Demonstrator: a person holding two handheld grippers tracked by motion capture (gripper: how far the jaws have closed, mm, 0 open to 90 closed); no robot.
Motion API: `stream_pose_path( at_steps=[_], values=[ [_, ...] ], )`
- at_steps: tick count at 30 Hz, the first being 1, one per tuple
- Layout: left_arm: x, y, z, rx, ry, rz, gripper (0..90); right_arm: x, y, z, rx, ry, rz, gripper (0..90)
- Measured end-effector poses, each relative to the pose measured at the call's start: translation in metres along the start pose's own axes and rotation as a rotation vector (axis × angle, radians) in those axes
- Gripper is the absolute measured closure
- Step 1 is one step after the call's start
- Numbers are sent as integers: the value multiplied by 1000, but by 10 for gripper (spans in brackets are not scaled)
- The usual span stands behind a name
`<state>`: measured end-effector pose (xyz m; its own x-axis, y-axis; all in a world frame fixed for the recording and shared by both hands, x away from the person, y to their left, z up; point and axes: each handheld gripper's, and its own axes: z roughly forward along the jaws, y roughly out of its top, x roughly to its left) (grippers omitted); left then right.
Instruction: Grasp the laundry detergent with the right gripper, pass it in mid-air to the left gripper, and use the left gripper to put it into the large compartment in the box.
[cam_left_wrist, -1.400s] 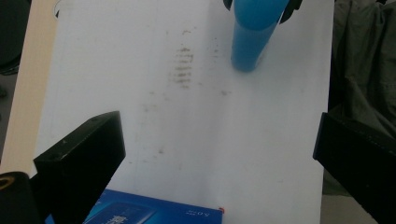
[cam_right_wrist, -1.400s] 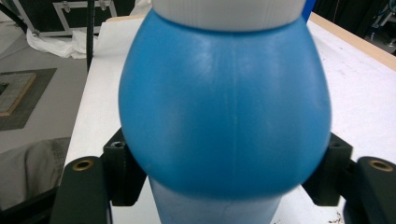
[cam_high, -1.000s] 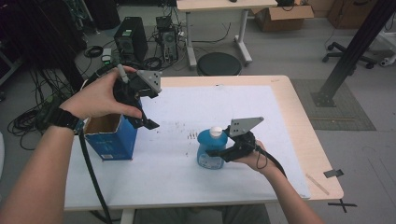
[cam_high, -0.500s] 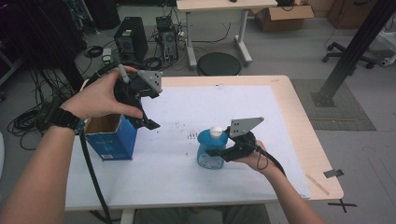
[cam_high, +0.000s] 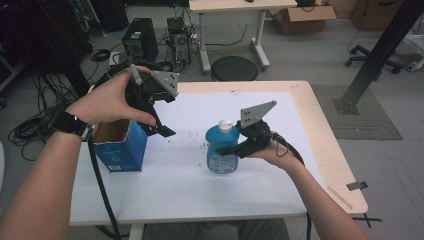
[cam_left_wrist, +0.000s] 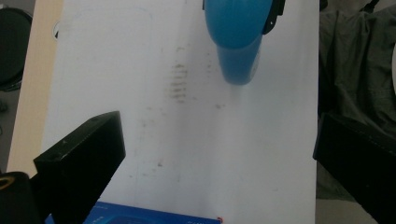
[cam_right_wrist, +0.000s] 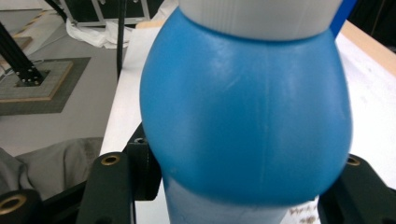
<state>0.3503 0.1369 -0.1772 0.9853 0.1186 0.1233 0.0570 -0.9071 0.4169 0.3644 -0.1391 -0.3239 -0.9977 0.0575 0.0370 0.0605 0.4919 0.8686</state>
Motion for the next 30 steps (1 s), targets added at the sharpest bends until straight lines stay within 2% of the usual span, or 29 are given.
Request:
stream_pose_path(
  at_steps=[2, 8, 17, 30],
  values=[
    [0, 2, -2, -5, -2, 4, 28, -1, 4, 0, -2, 5, -4, 426],
    [-1, 9, -6, -16, -5, 6, 28, -8, 31, 2, 0, 47, -28, 427],
    [-2, 17, -8, -18, 1, -1, 28, -8, 68, 23, 34, 89, -86, 428],
    [-6, 22, -2, -4, -5, -10, 28, -1, 92, 44, 60, 122, -139, 428]
  ],
)
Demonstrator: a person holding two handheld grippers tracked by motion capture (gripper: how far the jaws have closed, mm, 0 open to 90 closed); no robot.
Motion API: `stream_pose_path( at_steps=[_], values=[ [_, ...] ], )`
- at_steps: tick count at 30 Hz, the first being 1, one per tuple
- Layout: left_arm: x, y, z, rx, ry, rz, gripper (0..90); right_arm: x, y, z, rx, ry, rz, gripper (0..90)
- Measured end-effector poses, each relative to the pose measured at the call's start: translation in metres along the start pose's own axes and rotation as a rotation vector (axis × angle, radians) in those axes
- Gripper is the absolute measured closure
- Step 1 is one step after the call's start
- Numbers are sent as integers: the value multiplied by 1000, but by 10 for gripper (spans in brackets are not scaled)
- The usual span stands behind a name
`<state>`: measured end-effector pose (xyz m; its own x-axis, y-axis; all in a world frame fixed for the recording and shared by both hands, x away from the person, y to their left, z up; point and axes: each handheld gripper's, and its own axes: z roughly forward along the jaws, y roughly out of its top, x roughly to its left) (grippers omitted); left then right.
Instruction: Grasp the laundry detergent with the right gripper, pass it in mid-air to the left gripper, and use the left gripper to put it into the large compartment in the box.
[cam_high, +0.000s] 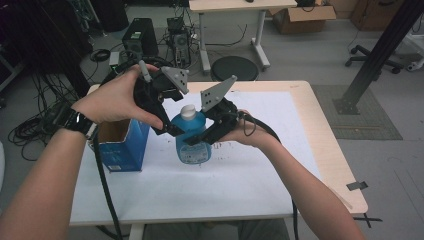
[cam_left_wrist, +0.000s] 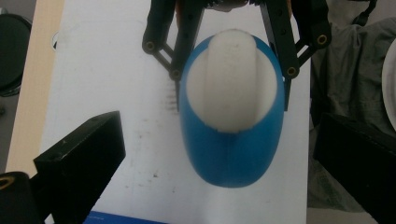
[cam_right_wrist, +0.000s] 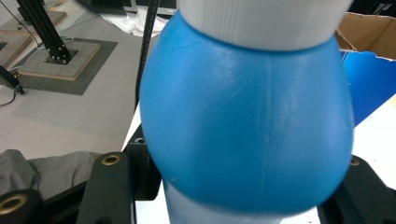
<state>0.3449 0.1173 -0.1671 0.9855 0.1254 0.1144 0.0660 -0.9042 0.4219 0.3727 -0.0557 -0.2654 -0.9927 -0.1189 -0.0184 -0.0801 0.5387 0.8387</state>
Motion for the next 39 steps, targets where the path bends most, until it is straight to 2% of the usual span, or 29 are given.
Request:
stream_pose_path(
  at_steps=[4, 15, 25, 39],
  values=[
    [-1, 1, 3, -3, -4, 2, 28, 0, 3, 2, 6, 2, -4, 428],
    [-4, 6, 15, 29, -20, 16, 74, 2, 5, 5, 21, 4, -13, 428],
    [-4, 10, 17, 33, -13, 35, 187, 4, 4, 5, 36, 2, -23, 428],
    [-5, 10, 19, 47, -20, 40, 270, 5, 4, 5, 43, -1, -33, 429]
  ],
)
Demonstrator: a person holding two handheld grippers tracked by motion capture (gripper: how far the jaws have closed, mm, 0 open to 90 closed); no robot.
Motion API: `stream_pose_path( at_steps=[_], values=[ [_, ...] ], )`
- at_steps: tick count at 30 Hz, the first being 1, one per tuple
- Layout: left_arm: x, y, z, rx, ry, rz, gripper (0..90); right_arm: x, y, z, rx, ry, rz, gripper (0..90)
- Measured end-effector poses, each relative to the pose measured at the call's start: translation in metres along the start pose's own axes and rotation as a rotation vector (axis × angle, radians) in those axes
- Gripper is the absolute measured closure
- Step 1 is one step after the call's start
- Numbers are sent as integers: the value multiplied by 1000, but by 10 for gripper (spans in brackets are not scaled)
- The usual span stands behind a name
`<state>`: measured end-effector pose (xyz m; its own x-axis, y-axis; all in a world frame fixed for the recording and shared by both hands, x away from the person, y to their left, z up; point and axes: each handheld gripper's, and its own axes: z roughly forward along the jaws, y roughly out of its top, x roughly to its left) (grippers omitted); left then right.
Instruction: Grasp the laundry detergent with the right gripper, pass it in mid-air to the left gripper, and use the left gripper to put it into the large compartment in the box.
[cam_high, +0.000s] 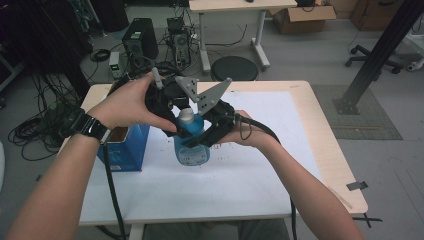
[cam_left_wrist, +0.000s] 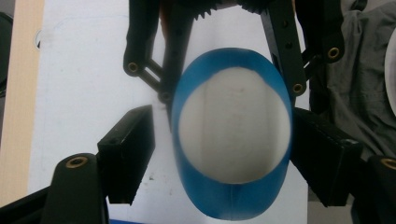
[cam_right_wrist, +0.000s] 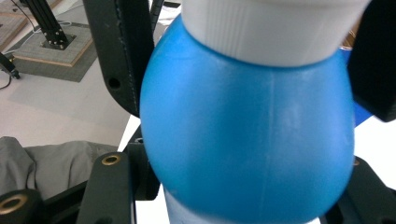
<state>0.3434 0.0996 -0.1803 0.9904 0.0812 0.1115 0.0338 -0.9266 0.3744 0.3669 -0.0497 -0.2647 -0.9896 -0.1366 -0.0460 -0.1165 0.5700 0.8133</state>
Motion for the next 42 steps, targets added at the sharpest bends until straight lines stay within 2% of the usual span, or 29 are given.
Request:
stream_pose_path(
  at_steps=[17, 36, 42],
  values=[
    [0, 2, 2, 5, -19, -7, 373, 0, -1, 0, 9, -14, -2, 429],
    [3, 5, -1, 13, -20, -46, 381, -3, -2, -2, -17, -8, 8, 425],
    [5, 6, -2, 24, -27, -74, 382, -5, -3, -2, -28, 3, 20, 418]
  ],
)
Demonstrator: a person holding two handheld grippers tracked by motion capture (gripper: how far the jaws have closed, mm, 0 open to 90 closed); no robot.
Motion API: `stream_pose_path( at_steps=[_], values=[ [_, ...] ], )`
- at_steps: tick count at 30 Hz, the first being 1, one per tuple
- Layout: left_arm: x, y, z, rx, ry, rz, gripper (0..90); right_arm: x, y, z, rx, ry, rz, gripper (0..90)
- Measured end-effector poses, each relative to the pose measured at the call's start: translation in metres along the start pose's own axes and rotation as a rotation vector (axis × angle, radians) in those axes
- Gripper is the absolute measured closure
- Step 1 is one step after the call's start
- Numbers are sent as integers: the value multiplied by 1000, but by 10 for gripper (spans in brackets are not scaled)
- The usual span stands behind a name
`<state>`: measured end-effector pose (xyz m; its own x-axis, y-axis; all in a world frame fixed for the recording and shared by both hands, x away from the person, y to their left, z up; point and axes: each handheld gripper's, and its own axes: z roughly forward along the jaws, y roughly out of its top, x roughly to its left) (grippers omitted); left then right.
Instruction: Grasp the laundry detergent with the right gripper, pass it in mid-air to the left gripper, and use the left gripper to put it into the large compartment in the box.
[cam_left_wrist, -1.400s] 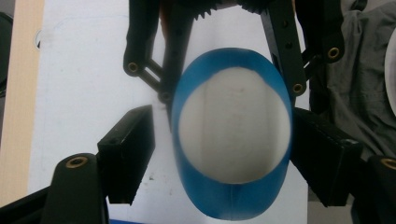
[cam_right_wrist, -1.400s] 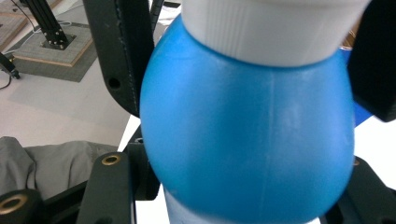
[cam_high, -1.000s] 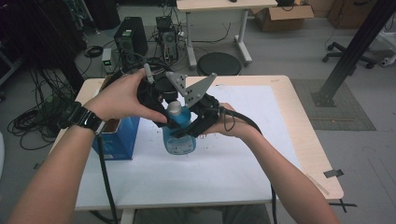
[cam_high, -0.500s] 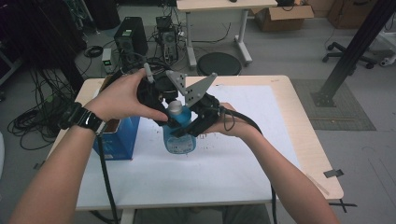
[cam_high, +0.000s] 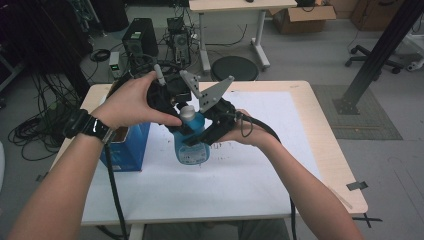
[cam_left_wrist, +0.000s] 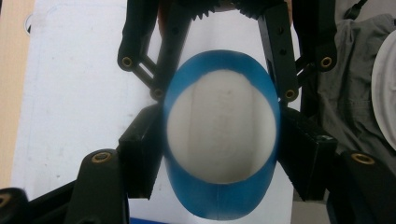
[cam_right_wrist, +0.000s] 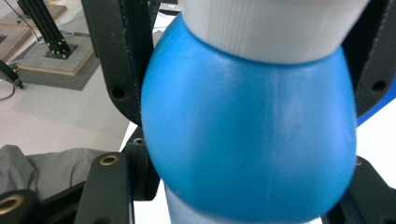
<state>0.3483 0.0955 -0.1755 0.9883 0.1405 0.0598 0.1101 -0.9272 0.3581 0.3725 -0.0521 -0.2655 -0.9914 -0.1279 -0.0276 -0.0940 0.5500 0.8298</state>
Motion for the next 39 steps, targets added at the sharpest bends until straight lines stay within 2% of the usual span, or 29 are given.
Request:
stream_pose_path(
  at_steps=[2, 3, 5, 6, 9, 12, 14, 15, 18, 20, 24, 27, 29, 30, 32, 36, 39],
  values=[
    [1, 0, -1, 2, 0, -14, 382, -1, 0, 0, -5, 1, 3, 411],
    [2, 0, -1, 8, 3, -30, 382, -1, 0, 1, -7, -1, 6, 374],
    [4, -1, -3, 23, 17, -55, 382, -2, -3, 2, -4, -24, 31, 218],
    [5, -2, -5, 34, 26, -68, 382, -3, -4, 3, 6, -28, 42, 193],
    [9, -4, -11, 56, 50, -112, 382, -4, -11, 0, 50, -87, 50, 102],
    [14, -8, -22, 84, 80, -191, 382, -9, -20, -8, 92, -97, 82, 68],
    [16, -10, -28, 90, 98, -232, 382, -11, -28, -15, 156, -114, 91, 63],
    [18, -12, -32, 98, 109, -256, 382, -13, -33, -18, 190, -106, 104, 62],
    [23, -17, -44, 101, 147, -330, 382, -16, -48, -28, 330, -127, 120, 58],
    [25, -20, -53, 98, 175, -378, 383, -18, -58, -36, 411, -124, 127, 63],
    [33, -29, -72, 77, 219, -505, 383, -18, -76, -55, 544, -139, 148, 75],
    [37, -36, -86, 59, 262, -638, 382, -18, -89, -69, 615, -159, 172, 77],
    [41, -42, -95, 65, 292, -713, 382, -17, -96, -78, 657, -178, 183, 81],
    [43, -45, -99, 61, 310, -766, 382, -17, -100, -83, 676, -192, 189, 81],
    [46, -53, -106, 70, 338, -843, 382, -16, -107, -91, 702, -207, 197, 82],
    [50, -69, -118, 72, 396, -972, 382, -12, -119, -108, 758, -226, 205, 85],
    [53, -79, -124, 66, 423, -1045, 382, -11, -126, -121, 787, -245, 219, 85]
  ],
)
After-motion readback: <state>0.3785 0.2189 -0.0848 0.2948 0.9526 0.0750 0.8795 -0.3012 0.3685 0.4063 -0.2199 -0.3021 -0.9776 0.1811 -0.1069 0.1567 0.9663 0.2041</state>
